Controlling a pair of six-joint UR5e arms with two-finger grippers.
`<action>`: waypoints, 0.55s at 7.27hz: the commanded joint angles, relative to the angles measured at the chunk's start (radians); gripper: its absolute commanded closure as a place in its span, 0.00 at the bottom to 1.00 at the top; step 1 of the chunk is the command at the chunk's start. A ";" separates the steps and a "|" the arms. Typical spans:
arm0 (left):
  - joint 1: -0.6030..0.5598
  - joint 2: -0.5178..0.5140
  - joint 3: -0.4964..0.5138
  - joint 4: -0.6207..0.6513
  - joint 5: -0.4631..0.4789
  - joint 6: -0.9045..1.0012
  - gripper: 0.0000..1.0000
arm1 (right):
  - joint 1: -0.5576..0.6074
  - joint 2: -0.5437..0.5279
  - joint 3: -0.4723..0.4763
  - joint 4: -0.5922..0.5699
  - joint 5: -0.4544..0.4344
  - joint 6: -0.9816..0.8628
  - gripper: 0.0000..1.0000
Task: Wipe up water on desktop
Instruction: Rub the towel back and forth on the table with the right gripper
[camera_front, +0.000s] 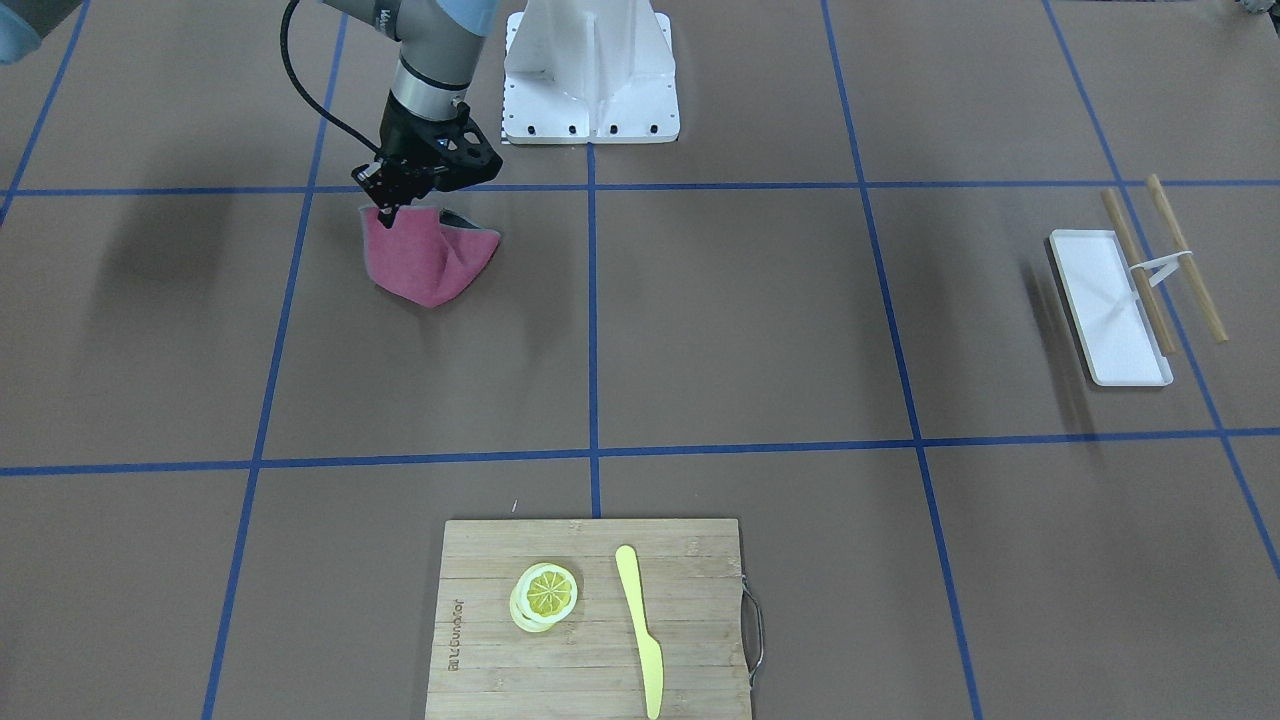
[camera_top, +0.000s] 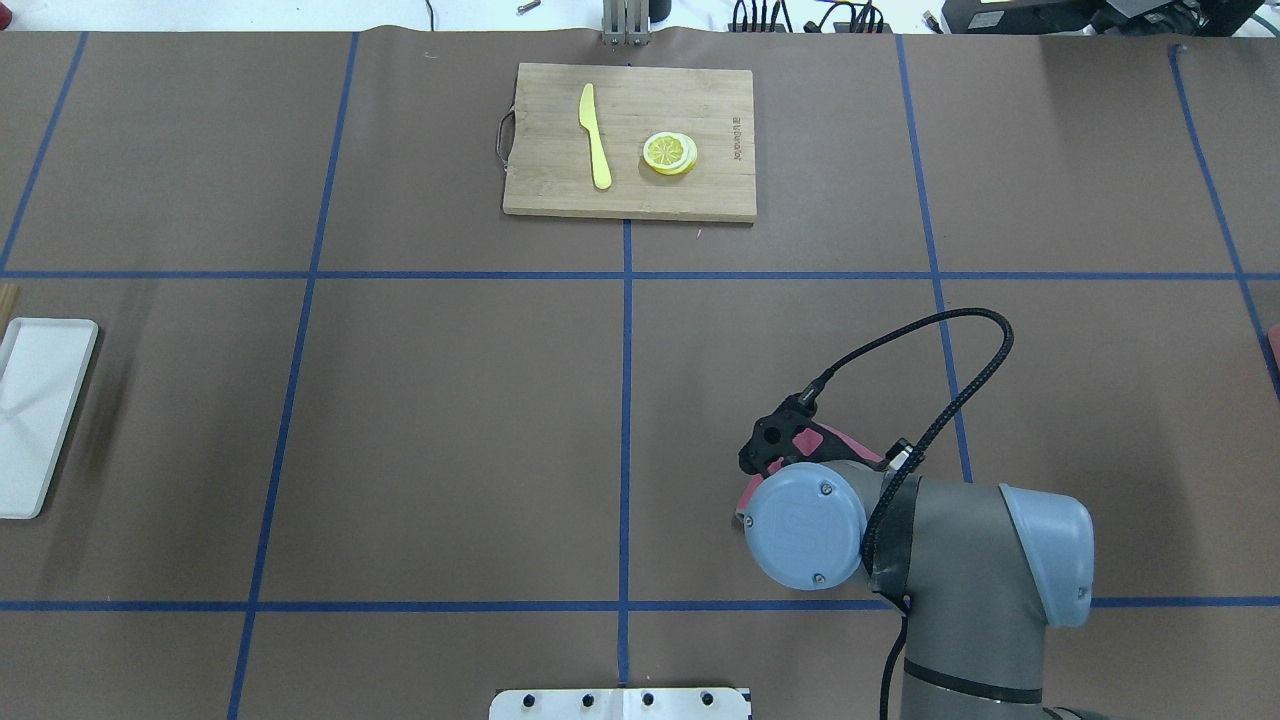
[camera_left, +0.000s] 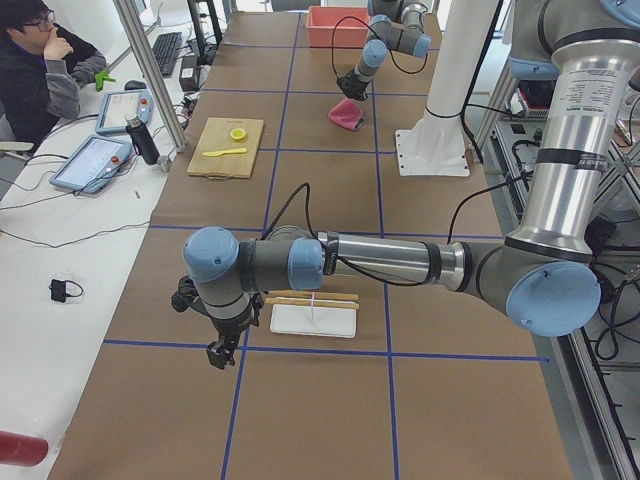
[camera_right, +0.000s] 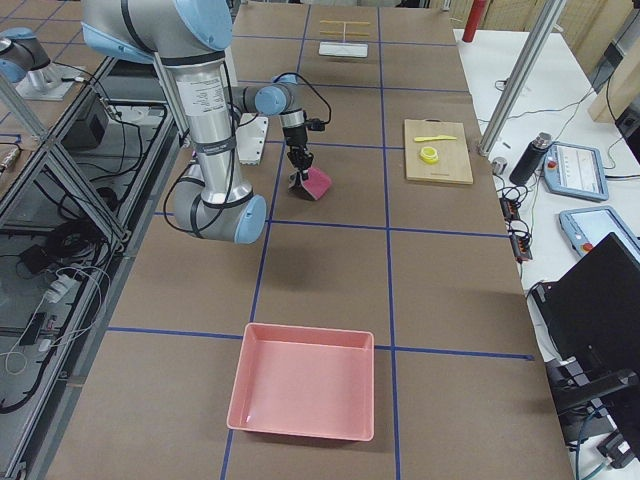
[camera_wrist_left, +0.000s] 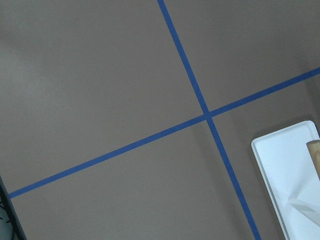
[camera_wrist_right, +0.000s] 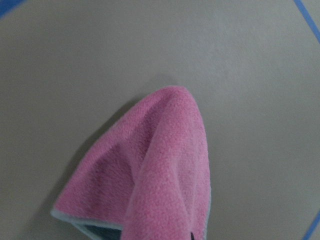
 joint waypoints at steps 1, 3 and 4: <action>0.000 0.000 0.001 0.001 0.000 -0.001 0.01 | 0.053 -0.005 0.043 -0.218 -0.001 -0.011 1.00; 0.000 0.004 0.007 0.001 0.000 0.000 0.01 | 0.104 0.023 0.106 -0.200 0.007 -0.003 1.00; 0.000 0.006 0.015 0.000 0.001 0.000 0.01 | 0.163 0.038 0.171 -0.179 0.031 -0.005 1.00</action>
